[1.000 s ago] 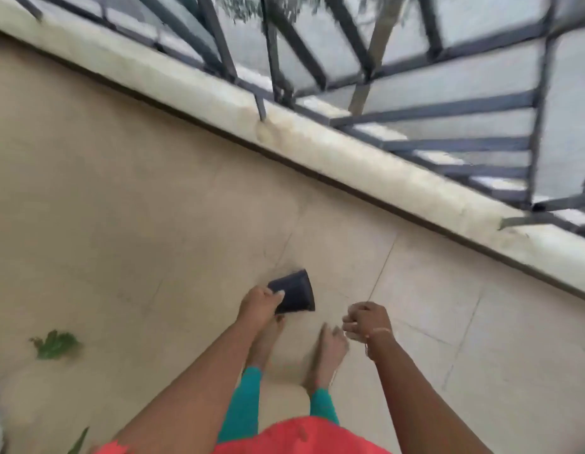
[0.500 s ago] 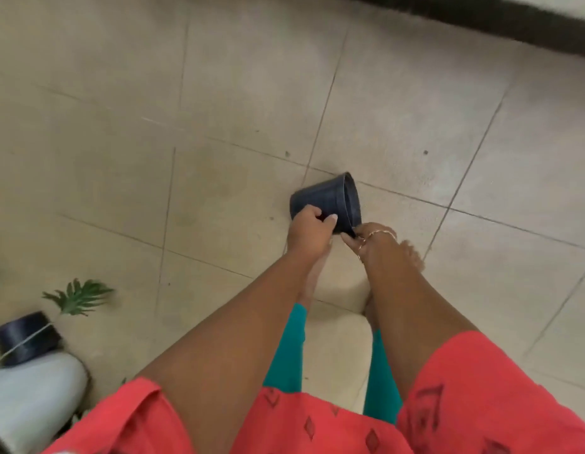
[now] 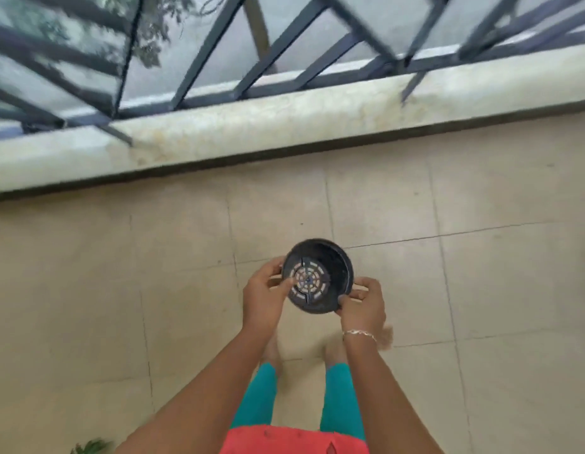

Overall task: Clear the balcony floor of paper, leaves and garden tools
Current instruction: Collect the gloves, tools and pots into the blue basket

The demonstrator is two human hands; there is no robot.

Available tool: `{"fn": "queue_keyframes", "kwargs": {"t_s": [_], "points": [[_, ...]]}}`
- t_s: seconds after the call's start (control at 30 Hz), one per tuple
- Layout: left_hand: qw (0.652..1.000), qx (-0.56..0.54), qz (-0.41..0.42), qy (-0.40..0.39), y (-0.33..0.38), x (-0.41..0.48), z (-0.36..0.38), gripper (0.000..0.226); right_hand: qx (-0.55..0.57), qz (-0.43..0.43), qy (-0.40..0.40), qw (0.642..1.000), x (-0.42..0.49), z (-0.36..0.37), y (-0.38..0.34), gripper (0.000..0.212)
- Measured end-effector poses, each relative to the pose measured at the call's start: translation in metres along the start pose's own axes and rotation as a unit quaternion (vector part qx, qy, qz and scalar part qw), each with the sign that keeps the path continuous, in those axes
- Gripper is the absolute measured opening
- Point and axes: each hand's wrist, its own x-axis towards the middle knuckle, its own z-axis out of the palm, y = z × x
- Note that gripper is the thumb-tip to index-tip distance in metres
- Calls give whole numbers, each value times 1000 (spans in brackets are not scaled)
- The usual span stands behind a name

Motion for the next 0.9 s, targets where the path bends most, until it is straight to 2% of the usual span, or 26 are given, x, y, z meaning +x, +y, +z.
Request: {"fn": "queue_keyframes", "kwargs": {"t_s": [0.13,0.27,0.57,0.73,0.9], "points": [[998,5,15,-61,38,-37,46,39,45,-12,44,998,-5,-77,-12,37],[991,48,43,-121,71,-82,108,26,84,3,79,993,3,-166,-8,35],[975,119,73,-175,133,-163,268,14,144,11,122,982,34,-350,-1,36],[960,158,116,-198,163,-174,346,12,178,35,157,971,82,-415,0,29],[953,180,119,-210,192,-165,423,21,207,47,135,968,153,-462,-14,29]]}}
